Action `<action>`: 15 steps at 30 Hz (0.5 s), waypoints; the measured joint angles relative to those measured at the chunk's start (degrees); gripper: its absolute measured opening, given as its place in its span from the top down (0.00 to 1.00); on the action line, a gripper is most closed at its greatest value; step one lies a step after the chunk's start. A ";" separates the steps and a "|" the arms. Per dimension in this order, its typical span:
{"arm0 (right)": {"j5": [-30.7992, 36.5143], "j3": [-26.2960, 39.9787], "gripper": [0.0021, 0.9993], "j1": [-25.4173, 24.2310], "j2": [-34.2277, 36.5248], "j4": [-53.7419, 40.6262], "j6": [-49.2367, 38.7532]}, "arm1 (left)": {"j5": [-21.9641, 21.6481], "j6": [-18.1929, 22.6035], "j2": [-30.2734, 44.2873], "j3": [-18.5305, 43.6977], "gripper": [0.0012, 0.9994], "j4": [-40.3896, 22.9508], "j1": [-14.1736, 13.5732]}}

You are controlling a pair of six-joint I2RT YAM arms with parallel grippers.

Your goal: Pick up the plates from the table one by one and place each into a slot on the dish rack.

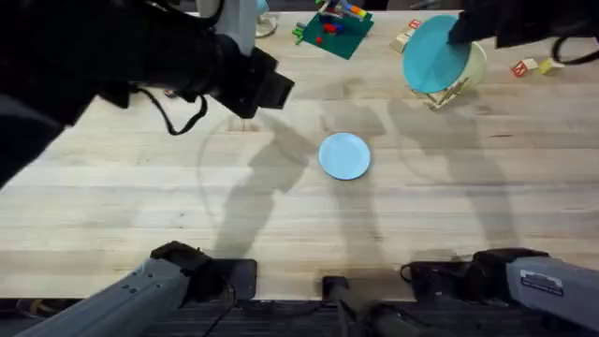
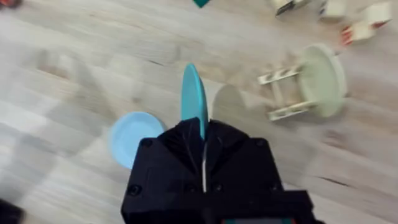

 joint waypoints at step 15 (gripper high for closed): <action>17.61 4.71 0.97 -1.35 0.00 -1.85 -18.17 | -1.75 -0.42 -0.56 -0.01 0.01 -0.21 0.00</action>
